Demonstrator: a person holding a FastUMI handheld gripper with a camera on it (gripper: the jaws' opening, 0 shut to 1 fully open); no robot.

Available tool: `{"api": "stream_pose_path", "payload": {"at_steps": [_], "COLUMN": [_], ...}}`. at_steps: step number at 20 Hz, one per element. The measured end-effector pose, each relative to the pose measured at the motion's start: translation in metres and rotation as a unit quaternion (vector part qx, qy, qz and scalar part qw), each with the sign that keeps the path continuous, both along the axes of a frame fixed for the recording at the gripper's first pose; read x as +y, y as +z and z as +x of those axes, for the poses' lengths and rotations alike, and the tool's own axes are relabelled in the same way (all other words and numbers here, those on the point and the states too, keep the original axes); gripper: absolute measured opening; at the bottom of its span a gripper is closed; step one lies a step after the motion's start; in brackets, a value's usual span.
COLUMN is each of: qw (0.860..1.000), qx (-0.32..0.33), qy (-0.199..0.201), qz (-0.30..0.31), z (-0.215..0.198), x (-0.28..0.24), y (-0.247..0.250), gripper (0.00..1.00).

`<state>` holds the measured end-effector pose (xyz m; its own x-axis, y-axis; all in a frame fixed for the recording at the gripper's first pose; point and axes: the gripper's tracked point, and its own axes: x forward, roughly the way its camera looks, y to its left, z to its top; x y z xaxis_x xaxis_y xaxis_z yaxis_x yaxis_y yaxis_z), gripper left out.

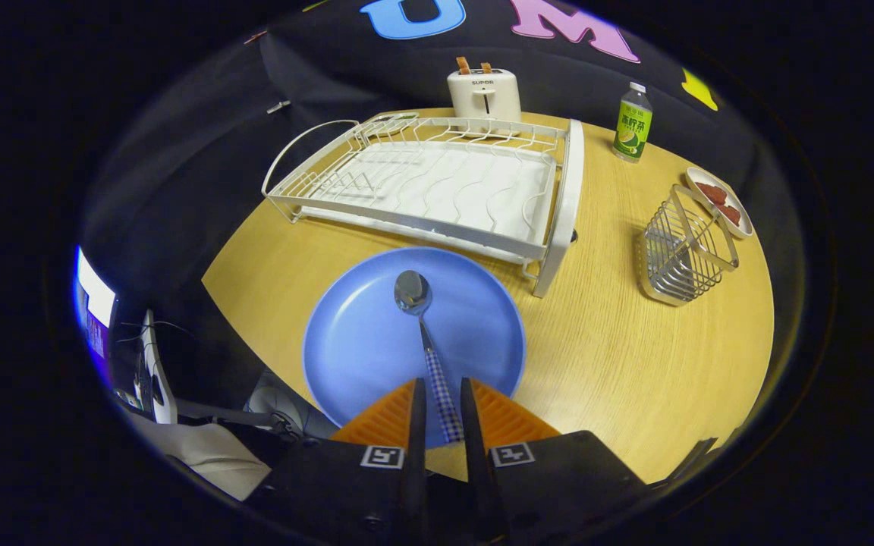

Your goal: Take the plate from the dish rack, then take the spoon from the basket and place it into the plate.

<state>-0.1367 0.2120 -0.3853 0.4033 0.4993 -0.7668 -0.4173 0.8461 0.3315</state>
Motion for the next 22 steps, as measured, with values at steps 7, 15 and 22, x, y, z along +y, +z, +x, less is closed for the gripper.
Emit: {"api": "stream_pose_path", "payload": {"at_steps": [7, 15, 22], "qw": [0.999, 0.989, 0.965], "qx": [-0.031, -0.139, -0.236], "qy": [-0.004, -0.034, -0.110], "qz": [-0.002, 0.025, 0.031], "z": [0.009, 0.060, 0.117], "x": [-0.007, -0.027, -0.078], "y": [0.021, 0.127, 0.222], "gripper": [0.93, 0.99, 0.99]}}
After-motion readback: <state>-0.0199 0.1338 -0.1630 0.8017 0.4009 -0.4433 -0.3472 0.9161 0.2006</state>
